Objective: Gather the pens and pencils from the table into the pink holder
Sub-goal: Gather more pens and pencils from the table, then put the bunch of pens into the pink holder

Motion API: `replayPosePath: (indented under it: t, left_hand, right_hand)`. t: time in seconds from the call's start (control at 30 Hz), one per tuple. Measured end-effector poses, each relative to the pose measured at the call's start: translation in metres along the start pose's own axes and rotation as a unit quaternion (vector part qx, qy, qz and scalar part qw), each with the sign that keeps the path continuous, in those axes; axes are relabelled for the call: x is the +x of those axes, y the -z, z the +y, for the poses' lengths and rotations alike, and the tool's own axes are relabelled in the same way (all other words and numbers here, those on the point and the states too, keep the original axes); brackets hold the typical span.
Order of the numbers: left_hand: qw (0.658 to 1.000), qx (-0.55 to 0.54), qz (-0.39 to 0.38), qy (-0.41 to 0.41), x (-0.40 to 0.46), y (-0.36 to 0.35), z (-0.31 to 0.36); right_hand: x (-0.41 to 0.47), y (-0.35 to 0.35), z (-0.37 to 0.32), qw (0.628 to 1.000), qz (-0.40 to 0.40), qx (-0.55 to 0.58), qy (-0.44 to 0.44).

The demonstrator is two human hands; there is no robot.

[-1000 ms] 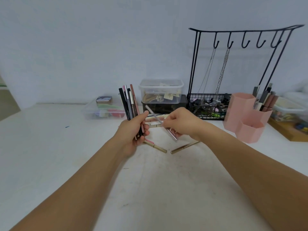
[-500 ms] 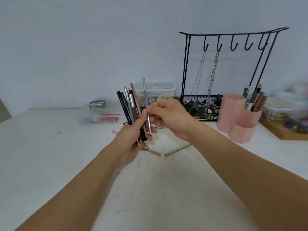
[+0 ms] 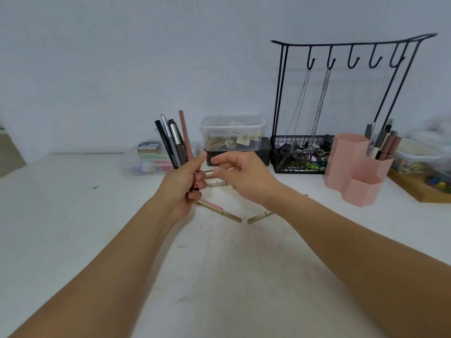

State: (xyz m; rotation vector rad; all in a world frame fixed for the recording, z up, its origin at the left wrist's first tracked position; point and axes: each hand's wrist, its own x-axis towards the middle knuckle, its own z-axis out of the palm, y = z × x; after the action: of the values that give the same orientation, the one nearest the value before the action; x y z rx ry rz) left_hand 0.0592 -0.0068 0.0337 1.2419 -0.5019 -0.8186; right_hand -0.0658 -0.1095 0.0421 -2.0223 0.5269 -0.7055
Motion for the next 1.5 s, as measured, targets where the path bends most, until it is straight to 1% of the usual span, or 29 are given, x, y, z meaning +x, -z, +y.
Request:
replayPosePath:
  t: [0.07,0.1,0.17,0.23,0.4,0.5,0.6,0.67,0.87,0.93,0.97,1.03,1.07,1.13,1.17,1.2,1.27,1.4,1.47,1.5]
  left_hand:
    - [0.999,-0.014,0.046,-0.005,0.006,0.008,0.001]
    - [0.998,-0.018,0.065,-0.006,0.008,0.011,0.001]
    - [0.995,-0.013,0.101,-0.006,0.010,0.014,0.000]
    - [0.991,-0.006,0.131,-0.002,0.013,0.016,-0.003]
    - [0.989,0.008,0.148,0.005,0.016,0.015,-0.011]
    - [0.990,0.019,0.136,-0.001,0.014,0.012,-0.012]
    - [0.993,0.024,0.116,-0.006,0.011,0.007,-0.014]
    - [0.994,0.028,0.102,-0.006,0.009,0.004,-0.015]
    - [0.996,0.027,0.081,-0.015,0.006,0.000,-0.017]
    - [0.997,0.012,0.076,-0.014,0.006,0.000,-0.016]
    - [0.997,0.005,0.074,-0.012,0.006,-0.001,-0.015]
    - [0.997,-0.006,0.071,-0.009,0.004,-0.002,-0.013]
    - [0.998,-0.011,0.066,-0.008,0.003,-0.004,-0.012]
    - [0.998,-0.015,0.052,-0.013,-0.001,-0.008,-0.011]
    - [0.999,-0.012,0.046,-0.019,-0.003,-0.011,-0.011]
    - [0.999,-0.006,0.042,-0.024,-0.007,-0.014,-0.011]
    - [0.999,0.008,0.039,-0.034,-0.012,-0.019,-0.011]
    - [0.997,0.041,0.022,-0.063,-0.023,-0.026,-0.016]
    - [0.995,0.063,0.027,-0.079,-0.027,-0.031,-0.020]
    - [0.993,0.072,0.037,-0.084,-0.030,-0.034,-0.021]
  right_hand:
    - [-0.004,-0.009,0.006,0.989,-0.038,-0.134,0.041]
    - [-0.006,-0.014,0.009,0.981,-0.055,-0.180,0.043]
    - [-0.011,-0.021,0.015,0.969,-0.061,-0.236,0.034]
    - [-0.013,-0.025,0.020,0.962,-0.057,-0.266,0.025]
    - [-0.010,-0.024,0.015,0.962,-0.060,-0.264,-0.021]
    - [-0.009,-0.020,0.012,0.962,-0.057,-0.258,-0.067]
    - [-0.003,-0.016,0.015,0.960,-0.073,-0.243,-0.120]
    - [-0.002,-0.015,0.015,0.956,-0.085,-0.248,-0.130]
    - [-0.004,-0.014,0.010,0.949,-0.106,-0.274,-0.112]
    - [-0.003,-0.010,0.009,0.953,-0.105,-0.259,-0.117]
    - [-0.003,-0.005,0.006,0.963,-0.089,-0.225,-0.122]
    - [0.000,0.006,0.001,0.984,-0.045,-0.104,-0.139]
    - [0.001,0.011,-0.001,0.989,-0.034,-0.035,-0.142]
    - [0.000,0.016,-0.004,0.989,-0.048,0.069,-0.120]
    - [-0.002,0.015,-0.005,0.989,-0.063,0.094,-0.100]
    - [-0.005,0.013,-0.008,0.988,-0.074,0.108,-0.080]
    - [-0.008,0.009,-0.012,0.990,-0.070,0.110,-0.056]
    - [-0.015,0.013,-0.015,0.997,-0.049,0.053,-0.019]
    - [-0.024,0.017,-0.013,0.998,-0.041,0.045,-0.018]
    - [-0.030,0.019,-0.012,0.997,-0.040,0.058,-0.030]
